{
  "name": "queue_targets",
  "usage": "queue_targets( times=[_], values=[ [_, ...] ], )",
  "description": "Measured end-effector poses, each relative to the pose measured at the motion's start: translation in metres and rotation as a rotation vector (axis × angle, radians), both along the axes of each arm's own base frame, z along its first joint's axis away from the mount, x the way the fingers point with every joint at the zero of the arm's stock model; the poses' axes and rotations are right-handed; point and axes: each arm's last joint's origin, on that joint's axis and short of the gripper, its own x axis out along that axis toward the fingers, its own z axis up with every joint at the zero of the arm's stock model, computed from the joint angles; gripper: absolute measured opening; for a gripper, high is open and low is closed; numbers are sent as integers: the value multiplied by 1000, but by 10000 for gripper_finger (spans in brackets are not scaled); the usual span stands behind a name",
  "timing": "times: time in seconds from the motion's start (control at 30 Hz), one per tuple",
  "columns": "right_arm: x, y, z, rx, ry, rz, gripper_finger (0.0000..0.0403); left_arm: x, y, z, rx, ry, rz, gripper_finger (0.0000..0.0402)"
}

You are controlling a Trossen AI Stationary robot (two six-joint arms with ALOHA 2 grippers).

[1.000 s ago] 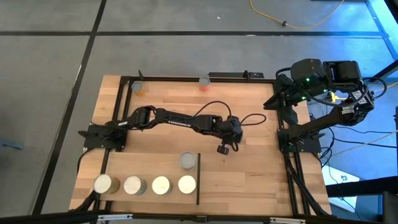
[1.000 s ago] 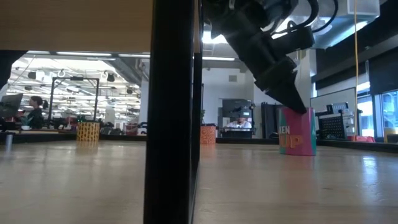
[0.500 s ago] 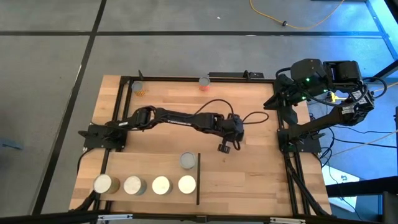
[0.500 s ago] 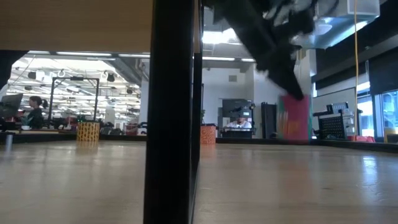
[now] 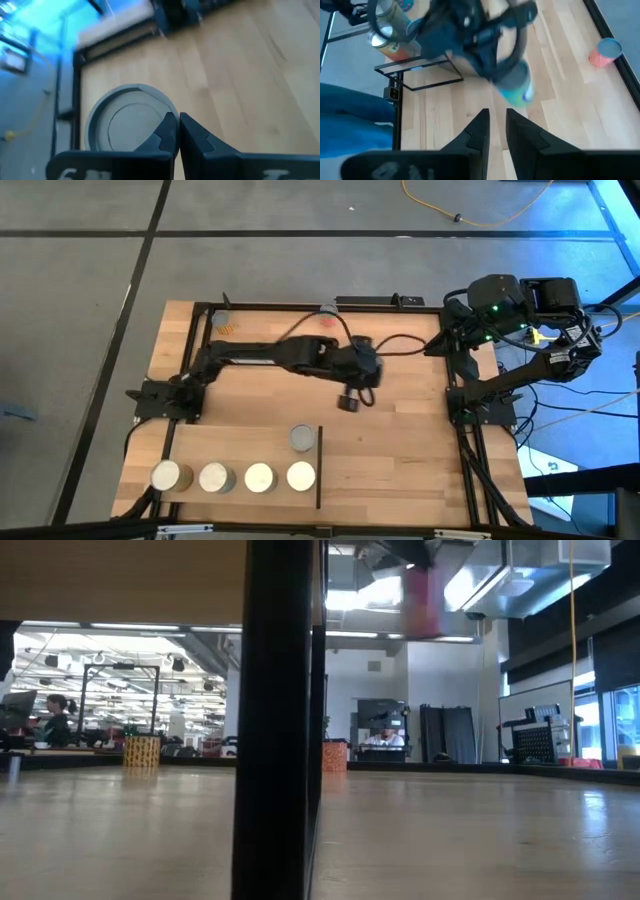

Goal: Pick and place cans onto a shelf
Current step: Put the canned chicken soup on the shelf

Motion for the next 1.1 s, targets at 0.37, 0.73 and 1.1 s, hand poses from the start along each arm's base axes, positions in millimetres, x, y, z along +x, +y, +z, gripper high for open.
queue_targets(
  times=[0.37, 0.73, 1.1],
  values=[
    [0, 0, 0, -5, -7, 7, 65, -61, -19, 57, 15, -21, 109, 0],
    [1, 0, 1, -4, -9, 7, 65, -116, -42, 66, -26, 180, 206, 0],
    [2, 0, 2, -5, -26, 7, 65, -174, -56, 102, -136, 90, 319, 0]
  ],
)
